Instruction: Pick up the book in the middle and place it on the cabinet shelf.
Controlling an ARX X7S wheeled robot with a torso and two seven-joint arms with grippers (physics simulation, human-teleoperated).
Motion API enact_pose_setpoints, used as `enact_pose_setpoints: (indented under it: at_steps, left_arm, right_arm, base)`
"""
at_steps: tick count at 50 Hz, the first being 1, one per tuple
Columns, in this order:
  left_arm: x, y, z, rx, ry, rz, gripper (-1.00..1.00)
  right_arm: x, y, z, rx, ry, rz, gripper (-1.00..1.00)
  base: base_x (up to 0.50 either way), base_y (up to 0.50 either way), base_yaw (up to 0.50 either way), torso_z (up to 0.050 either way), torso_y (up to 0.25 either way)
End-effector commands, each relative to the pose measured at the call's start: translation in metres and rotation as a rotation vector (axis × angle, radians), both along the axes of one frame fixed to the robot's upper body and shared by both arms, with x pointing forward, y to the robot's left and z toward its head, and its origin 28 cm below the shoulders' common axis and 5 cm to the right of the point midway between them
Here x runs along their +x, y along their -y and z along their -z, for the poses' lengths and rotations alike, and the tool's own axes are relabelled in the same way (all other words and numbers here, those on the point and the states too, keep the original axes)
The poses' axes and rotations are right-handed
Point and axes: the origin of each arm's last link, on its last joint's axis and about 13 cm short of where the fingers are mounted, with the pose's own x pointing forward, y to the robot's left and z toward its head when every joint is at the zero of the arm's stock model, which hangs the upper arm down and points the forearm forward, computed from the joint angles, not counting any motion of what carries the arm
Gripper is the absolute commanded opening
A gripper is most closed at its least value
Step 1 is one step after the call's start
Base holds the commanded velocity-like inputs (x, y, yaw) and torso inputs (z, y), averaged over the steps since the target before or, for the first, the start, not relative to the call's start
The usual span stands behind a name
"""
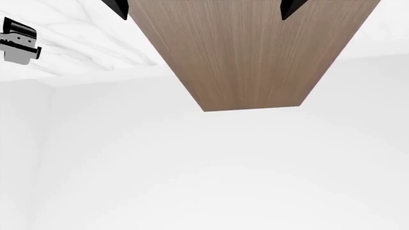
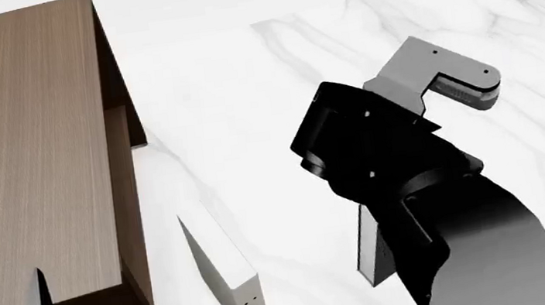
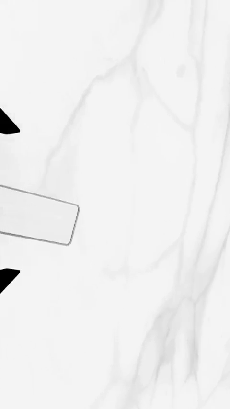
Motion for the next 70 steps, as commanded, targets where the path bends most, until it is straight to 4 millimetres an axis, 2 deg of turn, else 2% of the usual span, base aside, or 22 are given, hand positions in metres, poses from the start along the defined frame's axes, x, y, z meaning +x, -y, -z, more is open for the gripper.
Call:
enact_pose_setpoints:
  at_steps: [1, 16, 31, 32, 47, 51, 53, 54, 57, 61, 63, 65, 70]
  left_arm:
    - [0.001, -0.002, -0.001, -0.008, 0.016, -0.004, 1.00]
    - [0.001, -0.002, -0.001, -0.009, 0.016, -0.005, 1.00]
    - [0.002, -0.002, 0.000, -0.013, 0.016, -0.003, 1.00]
    - [0.002, -0.002, 0.000, -0.014, 0.016, -0.002, 1.00]
    - [0.003, -0.001, 0.001, -0.017, 0.016, 0.003, 1.00]
    - [0.003, -0.001, 0.001, -0.017, 0.016, 0.003, 1.00]
    - [0.003, -0.001, 0.000, -0.017, 0.017, 0.004, 1.00]
    - [0.002, -0.001, 0.000, -0.018, 0.017, 0.004, 1.00]
    - [0.002, -0.001, 0.000, -0.017, 0.017, 0.004, 1.00]
    - [0.002, -0.001, 0.001, -0.016, 0.015, 0.005, 1.00]
    - [0.002, 0.000, 0.000, -0.015, 0.015, 0.006, 1.00]
    - [0.001, -0.001, -0.002, -0.015, 0.021, 0.005, 1.00]
    - [0.001, -0.002, 0.000, -0.011, 0.018, -0.001, 1.00]
  right_arm:
    - [0.000, -0.004, 0.005, 0.073, 0.020, -0.030, 1.00]
    - [-0.001, 0.008, 0.024, 0.092, 0.017, -0.015, 1.00]
    - [-0.004, 0.007, 0.037, 0.049, -0.013, -0.054, 1.00]
    - [-0.005, 0.007, 0.037, 0.023, -0.013, -0.057, -1.00]
    - [-0.005, 0.006, 0.042, -0.007, 0.013, -0.088, -1.00]
    - [0.002, 0.010, 0.037, -0.003, 0.193, -0.083, -1.00]
    - [0.006, 0.013, 0.029, -0.055, 0.310, -0.135, -1.00]
    - [0.009, 0.015, 0.024, -0.071, 0.370, -0.104, -1.00]
    - [0.012, 0.019, 0.014, -0.113, 0.433, -0.110, -1.00]
    - [0.016, 0.022, -0.017, -0.220, 0.561, -0.149, -1.00]
    - [0.015, 0.021, -0.025, -0.204, 0.635, -0.179, -1.00]
    - [0.008, 0.021, -0.033, -0.300, 0.712, -0.264, -1.00]
    - [-0.006, 0.026, -0.045, -0.416, 0.809, -0.265, -1.00]
  base:
    - [0.00, 0.00, 0.00, 0.000, 0.000]
    - [0.00, 0.00, 0.00, 0.000, 0.000]
    - [0.00, 0.00, 0.00, 0.000, 0.000]
    - [0.00, 0.00, 0.00, 0.000, 0.000]
    - [0.00, 0.00, 0.00, 0.000, 0.000]
    - [0.00, 0.00, 0.00, 0.000, 0.000]
    - [0.00, 0.00, 0.00, 0.000, 0.000]
    - [0.00, 0.00, 0.00, 0.000, 0.000]
    - [0.00, 0.00, 0.00, 0.000, 0.000]
    - [0.00, 0.00, 0.00, 0.000, 0.000]
    - [0.00, 0.00, 0.00, 0.000, 0.000]
    - [0.00, 0.00, 0.00, 0.000, 0.000]
    - [0.00, 0.00, 0.00, 0.000, 0.000]
